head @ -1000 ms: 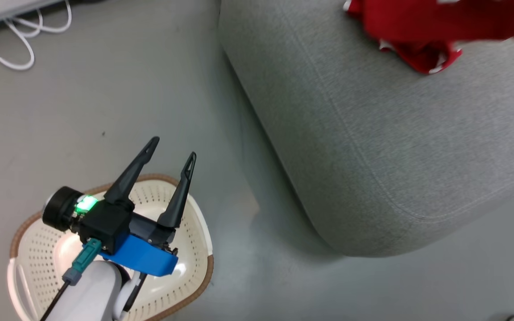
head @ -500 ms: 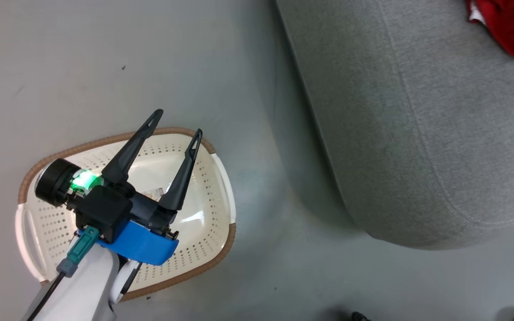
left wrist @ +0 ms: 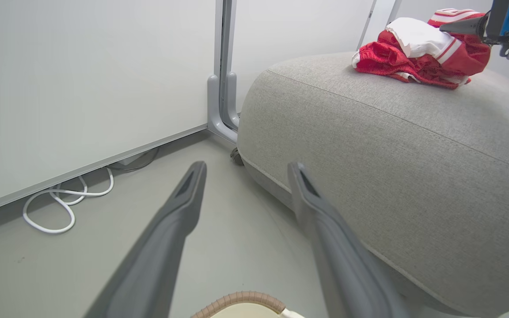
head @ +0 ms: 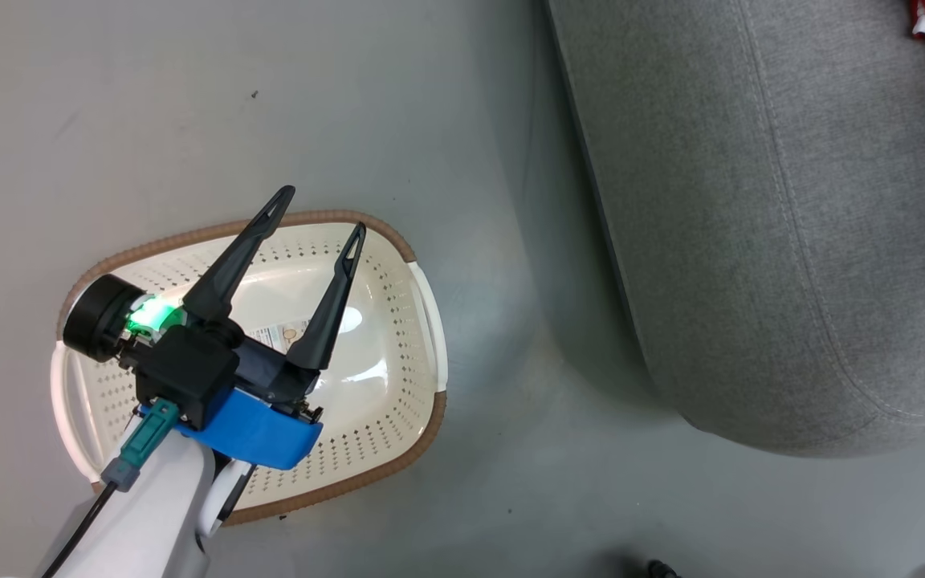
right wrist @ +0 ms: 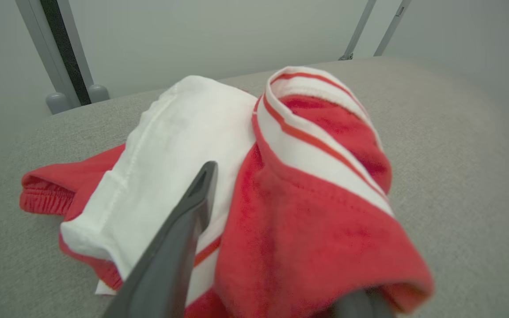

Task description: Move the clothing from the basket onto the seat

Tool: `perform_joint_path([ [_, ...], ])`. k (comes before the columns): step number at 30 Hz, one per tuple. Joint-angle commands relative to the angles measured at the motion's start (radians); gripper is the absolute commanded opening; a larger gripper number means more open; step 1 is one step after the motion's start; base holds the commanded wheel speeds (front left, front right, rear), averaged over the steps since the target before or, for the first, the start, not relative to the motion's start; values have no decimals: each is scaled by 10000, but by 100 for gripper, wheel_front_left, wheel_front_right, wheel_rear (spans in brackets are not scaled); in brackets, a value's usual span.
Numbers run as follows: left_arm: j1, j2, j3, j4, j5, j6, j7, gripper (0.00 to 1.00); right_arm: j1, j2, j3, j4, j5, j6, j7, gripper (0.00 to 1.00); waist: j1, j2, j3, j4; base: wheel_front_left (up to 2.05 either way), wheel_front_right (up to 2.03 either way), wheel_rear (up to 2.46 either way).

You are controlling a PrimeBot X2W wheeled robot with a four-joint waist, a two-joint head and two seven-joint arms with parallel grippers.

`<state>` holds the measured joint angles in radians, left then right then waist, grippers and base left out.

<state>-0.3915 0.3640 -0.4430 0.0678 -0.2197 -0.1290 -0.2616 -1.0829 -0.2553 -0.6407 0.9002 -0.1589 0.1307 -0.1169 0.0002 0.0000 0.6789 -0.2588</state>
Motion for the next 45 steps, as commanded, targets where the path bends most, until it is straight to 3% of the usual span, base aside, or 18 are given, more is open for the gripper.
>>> perform_joint_path([
  [1,-156,-33,24,3,20,-17,-51,100,-82,7,-17,53,-101,1,-78,100,-2,0,-59,4,0,0,0],
  [10,0,-550,11,288,-152,-16,-49,100,514,134,300,670,-579,1,-805,100,-2,0,-1055,73,0,0,0],
  [21,1060,-1334,576,691,-413,-18,-51,100,2260,495,1659,528,-625,1,-1434,100,-2,0,-3147,203,0,0,0],
  [34,2594,-2021,1532,1265,-541,-16,-51,100,4888,1425,3484,-1888,1040,1,-1483,100,-2,0,-5261,418,0,0,0],
  [45,3519,-2291,2450,1567,-416,-16,-49,100,6856,1798,4307,-3865,1314,3,-1051,100,-2,0,-6199,944,0,0,0],
])
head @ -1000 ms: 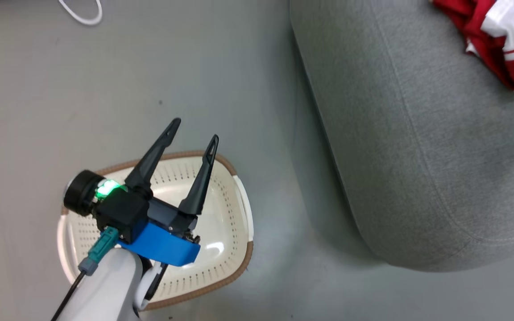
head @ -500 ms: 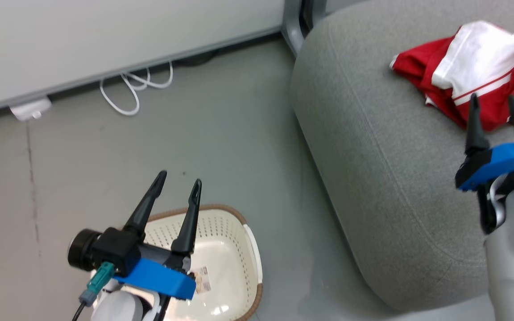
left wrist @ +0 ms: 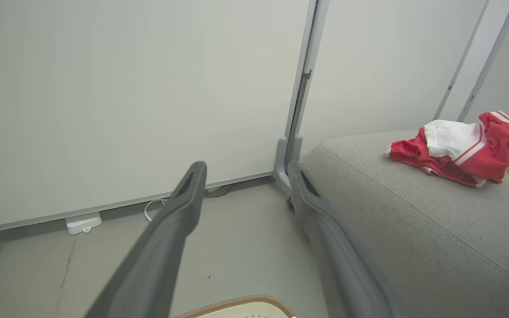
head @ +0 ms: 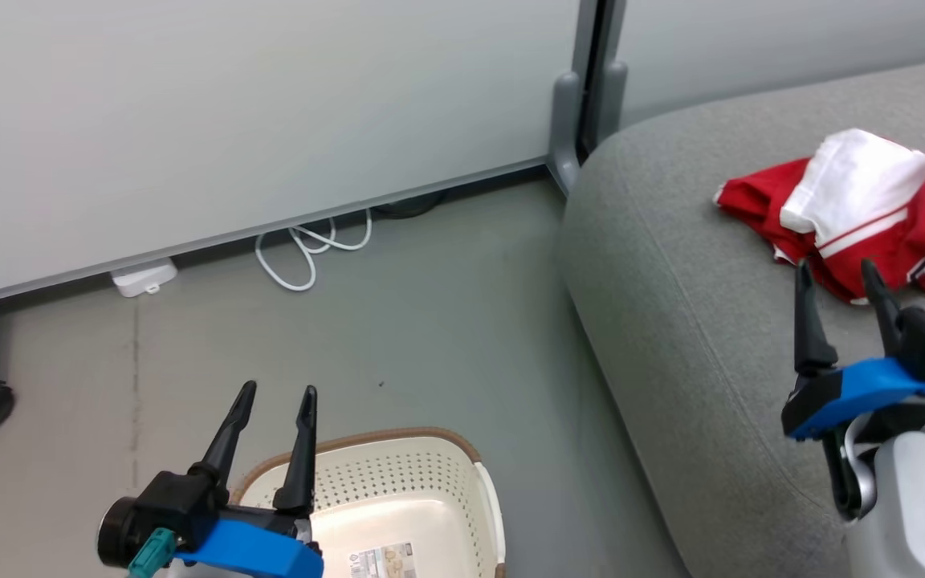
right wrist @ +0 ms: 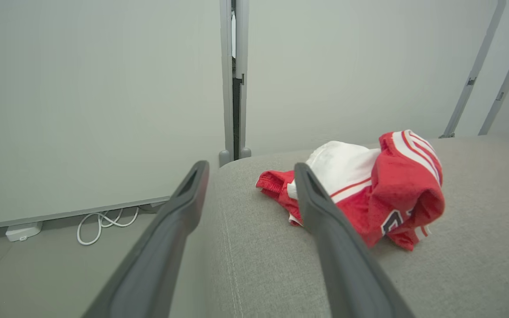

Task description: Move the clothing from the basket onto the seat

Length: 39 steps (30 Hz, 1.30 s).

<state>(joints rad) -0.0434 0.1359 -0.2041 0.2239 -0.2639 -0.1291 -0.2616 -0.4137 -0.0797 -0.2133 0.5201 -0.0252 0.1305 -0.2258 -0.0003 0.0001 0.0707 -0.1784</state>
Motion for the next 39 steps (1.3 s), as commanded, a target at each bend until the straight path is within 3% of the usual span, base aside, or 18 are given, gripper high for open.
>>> perform_joint_path([
  [1,93,-38,121,48,27,-14,-50,100,316,61,106,-224,-88,5,60,100,3,-1,-153,206,0,0,0],
  [10,286,-260,528,171,223,-14,-50,100,1698,235,676,-1256,-242,5,338,100,3,-1,-470,894,0,0,0],
  [25,265,-188,664,812,-78,-14,-50,100,3132,291,905,-1911,325,5,563,100,3,-1,-881,1966,0,0,0],
  [39,184,-47,938,1178,0,-15,-50,100,3653,293,1428,-2331,808,3,651,100,3,-1,-916,2214,0,0,0],
])
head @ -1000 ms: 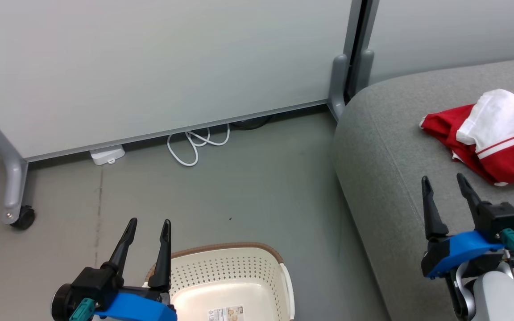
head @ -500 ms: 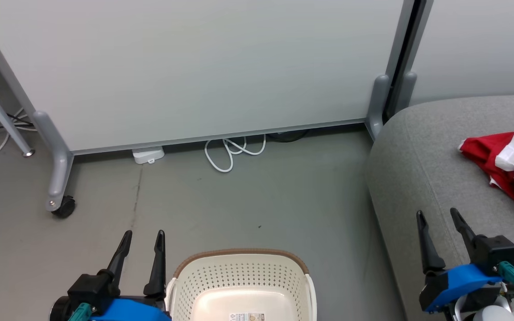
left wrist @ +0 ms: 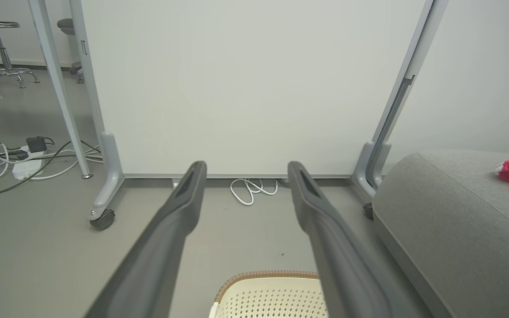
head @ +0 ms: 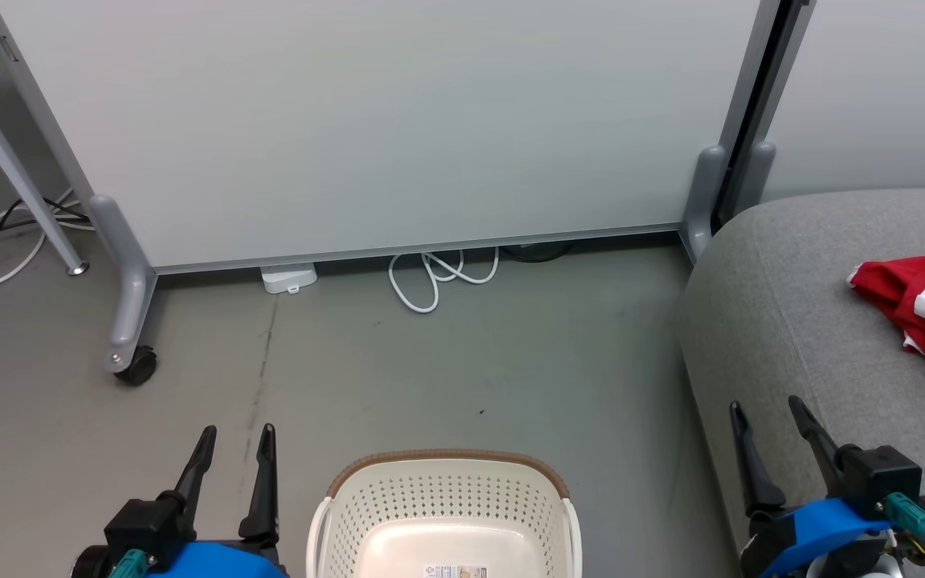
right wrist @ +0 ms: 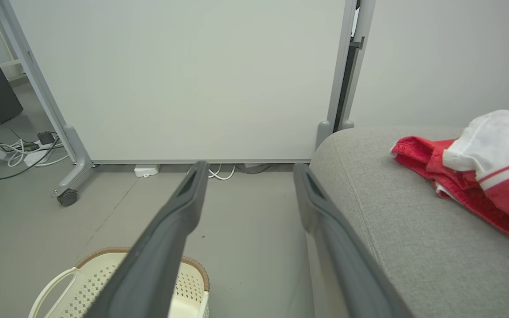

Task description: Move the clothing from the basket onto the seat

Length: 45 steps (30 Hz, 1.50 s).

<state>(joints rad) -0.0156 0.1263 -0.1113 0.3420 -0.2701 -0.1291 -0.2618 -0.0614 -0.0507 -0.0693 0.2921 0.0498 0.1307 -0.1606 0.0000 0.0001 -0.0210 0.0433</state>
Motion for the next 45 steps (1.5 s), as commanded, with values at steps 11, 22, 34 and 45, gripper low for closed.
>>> perform_joint_path([
  [11,-193,-22,156,228,-70,-15,-49,100,271,4,-23,-320,156,3,77,100,0,-1,66,-60,0,0,0],
  [22,-260,-29,223,328,-36,-15,-48,100,327,4,133,-385,300,3,130,100,0,-1,101,21,0,0,0],
  [34,412,-232,122,985,-50,2,61,0,446,54,156,371,331,-2,111,0,0,-1,104,33,0,0,0],
  [45,263,-323,418,781,-1868,-1,575,0,319,52,54,352,2414,-2,489,0,1,-1,115,-4,0,0,0],
])
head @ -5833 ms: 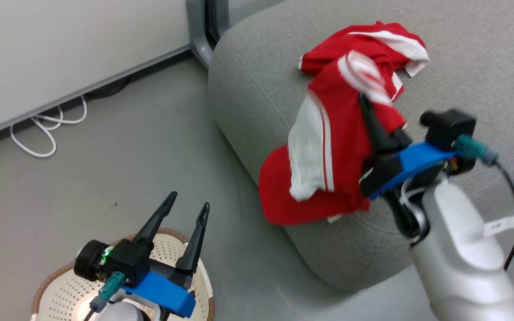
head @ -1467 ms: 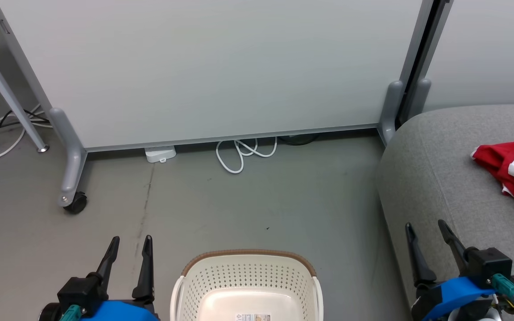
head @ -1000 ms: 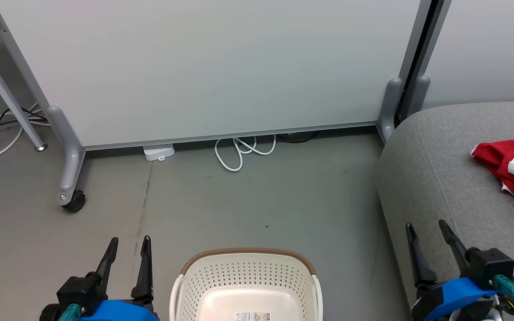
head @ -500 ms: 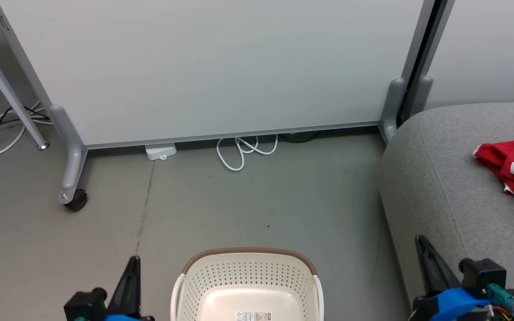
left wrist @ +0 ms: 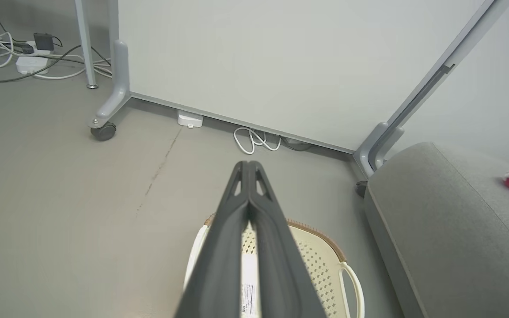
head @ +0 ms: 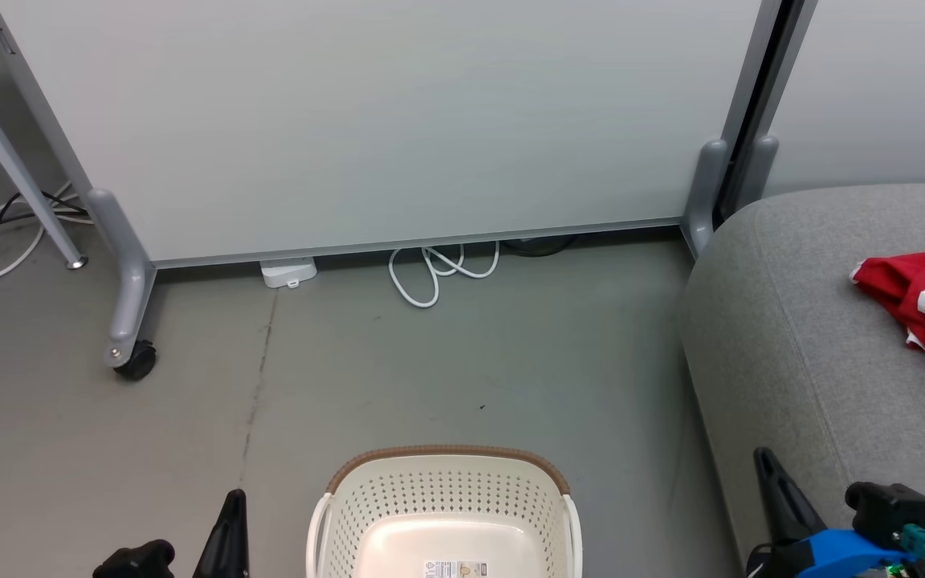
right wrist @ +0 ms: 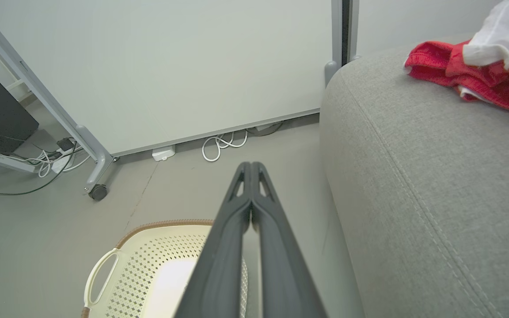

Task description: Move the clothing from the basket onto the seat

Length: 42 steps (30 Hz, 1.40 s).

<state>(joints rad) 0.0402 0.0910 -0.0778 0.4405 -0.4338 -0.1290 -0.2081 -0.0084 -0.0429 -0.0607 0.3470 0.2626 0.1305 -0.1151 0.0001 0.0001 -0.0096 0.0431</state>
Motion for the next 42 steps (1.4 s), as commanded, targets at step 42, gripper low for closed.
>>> perform_joint_path([
  [42,-944,-183,1007,-1107,-5966,-13,1629,0,-656,-64,-280,-652,6853,2,1152,0,-1,-1,47,-159,0,0,0],
])
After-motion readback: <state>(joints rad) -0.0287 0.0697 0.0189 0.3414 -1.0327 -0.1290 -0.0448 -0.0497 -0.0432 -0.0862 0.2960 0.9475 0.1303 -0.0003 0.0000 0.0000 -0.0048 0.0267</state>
